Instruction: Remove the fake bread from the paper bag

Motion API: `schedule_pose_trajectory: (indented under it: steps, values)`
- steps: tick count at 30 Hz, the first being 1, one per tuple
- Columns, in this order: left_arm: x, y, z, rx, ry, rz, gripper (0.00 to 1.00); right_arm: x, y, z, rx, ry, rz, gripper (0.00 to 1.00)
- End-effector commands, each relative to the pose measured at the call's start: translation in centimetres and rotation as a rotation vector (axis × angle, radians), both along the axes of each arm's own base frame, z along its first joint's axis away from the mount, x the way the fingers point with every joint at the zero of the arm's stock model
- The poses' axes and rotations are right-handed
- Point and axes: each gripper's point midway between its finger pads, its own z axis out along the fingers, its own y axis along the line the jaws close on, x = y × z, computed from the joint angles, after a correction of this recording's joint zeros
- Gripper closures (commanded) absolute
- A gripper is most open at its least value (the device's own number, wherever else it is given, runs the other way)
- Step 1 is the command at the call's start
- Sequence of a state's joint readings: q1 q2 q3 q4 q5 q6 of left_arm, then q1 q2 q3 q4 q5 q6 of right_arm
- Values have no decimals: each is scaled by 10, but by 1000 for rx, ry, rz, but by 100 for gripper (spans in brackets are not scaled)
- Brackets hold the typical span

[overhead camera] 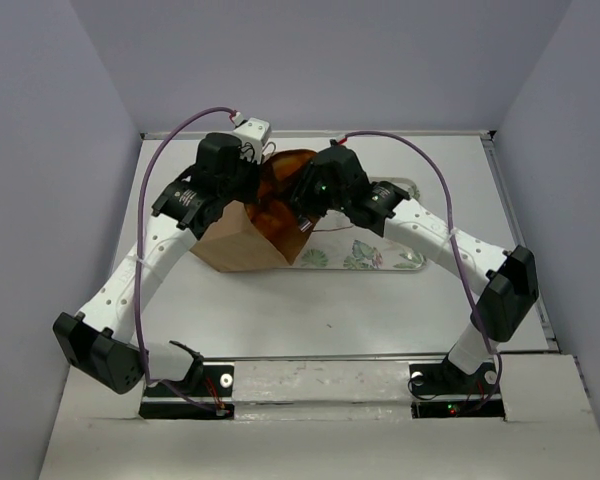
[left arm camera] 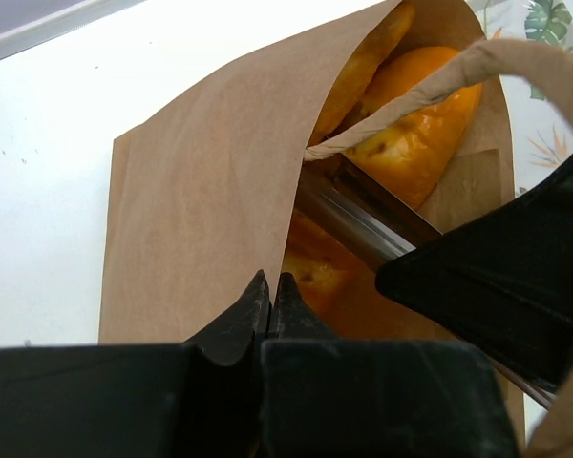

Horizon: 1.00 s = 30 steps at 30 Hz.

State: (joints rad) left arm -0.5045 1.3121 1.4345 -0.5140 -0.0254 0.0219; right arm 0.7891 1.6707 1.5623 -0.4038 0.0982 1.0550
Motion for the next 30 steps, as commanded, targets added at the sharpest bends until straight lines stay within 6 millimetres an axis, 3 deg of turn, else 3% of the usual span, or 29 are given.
schedule_pose_trajectory:
  steps: [1,4,8,11,16,17,23,30]
  values:
    - [1,0,38,-64,-122,16,100,23,-4,50,31,-191,-21,91]
    - [9,13,34,-41,-125,85,100,15,1,72,33,-252,63,99]
    - [22,41,35,-56,-125,210,100,2,2,108,46,-343,146,99]
    - [29,59,33,-58,-126,281,100,-4,-2,125,36,-389,173,99]
    - [34,78,30,-52,-128,337,100,-5,-22,159,29,-456,148,99]
    - [35,82,29,-49,-127,347,100,-7,-25,175,35,-491,145,99]
    - [36,94,23,-30,-130,379,100,-14,-42,225,36,-598,114,99]
    - [38,108,20,-24,-126,415,100,-18,-84,276,18,-716,-21,99]
